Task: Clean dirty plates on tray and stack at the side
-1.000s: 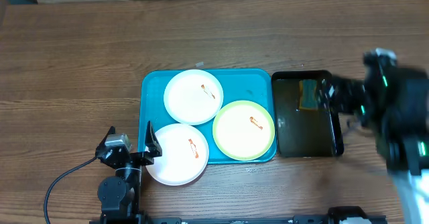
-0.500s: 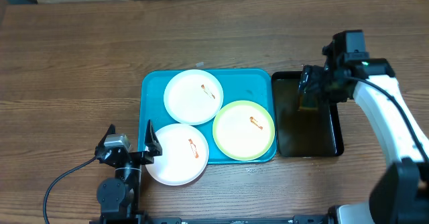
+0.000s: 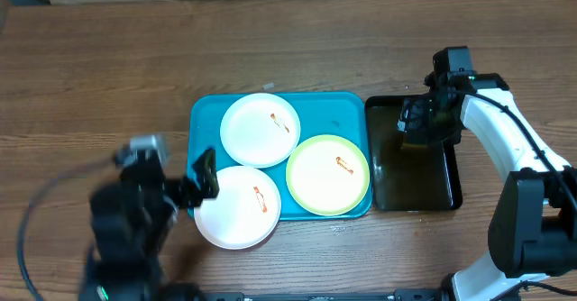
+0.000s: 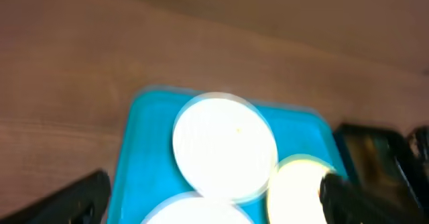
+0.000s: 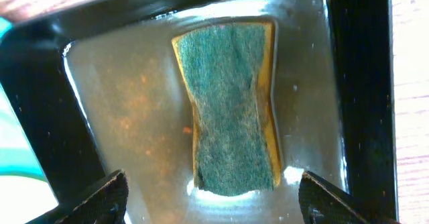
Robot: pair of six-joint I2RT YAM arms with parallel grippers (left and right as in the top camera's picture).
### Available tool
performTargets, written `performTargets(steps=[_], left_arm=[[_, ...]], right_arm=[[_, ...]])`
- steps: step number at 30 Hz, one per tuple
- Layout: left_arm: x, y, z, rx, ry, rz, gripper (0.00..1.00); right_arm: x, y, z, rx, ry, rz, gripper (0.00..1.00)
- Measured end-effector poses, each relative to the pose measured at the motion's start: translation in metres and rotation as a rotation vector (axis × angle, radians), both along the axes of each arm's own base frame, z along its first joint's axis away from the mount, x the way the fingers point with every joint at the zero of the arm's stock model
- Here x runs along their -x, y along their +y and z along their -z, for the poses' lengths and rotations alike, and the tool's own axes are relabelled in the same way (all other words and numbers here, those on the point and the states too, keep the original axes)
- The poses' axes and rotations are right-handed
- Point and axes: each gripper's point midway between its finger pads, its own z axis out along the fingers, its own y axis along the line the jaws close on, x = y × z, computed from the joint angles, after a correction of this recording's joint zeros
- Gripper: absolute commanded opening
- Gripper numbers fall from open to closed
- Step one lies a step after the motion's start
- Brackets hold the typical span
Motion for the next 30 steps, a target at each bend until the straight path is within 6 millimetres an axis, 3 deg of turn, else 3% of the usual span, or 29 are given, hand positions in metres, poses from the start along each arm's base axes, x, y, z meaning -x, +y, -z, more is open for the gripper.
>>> performTargets(steps=[4, 9, 16, 20, 24, 28, 30], left_arm=[[-0.035, -0.004, 0.003, 0.028, 0.24, 0.025, 1.0], [-0.075, -0.014, 0.044, 0.088, 0.45, 0.072, 1.0], [-0.092, -0.026, 0.121, 0.145, 0.681, 0.11, 1.0], [-0.107, -0.026, 0.143, 0.149, 0.692, 0.111, 0.93], [-0.118, -0.026, 0.152, 0.144, 0.677, 0.111, 0.87], [-0.127, -0.025, 0.152, 0.118, 0.643, 0.105, 0.8], [-0.13, -0.025, 0.152, 0.092, 0.629, 0.101, 0.79]], right_arm=[[-0.008, 0.0, -0.001, -0.001, -0.035, 0.0, 0.81], [-0.012, 0.0, 0.005, -0.002, -0.063, 0.0, 0.75], [0.001, 0.0, 0.021, -0.002, -0.025, 0.0, 0.7], [0.002, 0.001, 0.028, 0.003, -0.038, -0.003, 0.66], [0.008, 0.002, 0.043, 0.016, -0.045, -0.011, 0.61], [0.016, 0.001, 0.051, 0.027, -0.03, -0.014, 0.19], [0.019, 0.001, 0.052, 0.026, -0.017, -0.014, 0.18]])
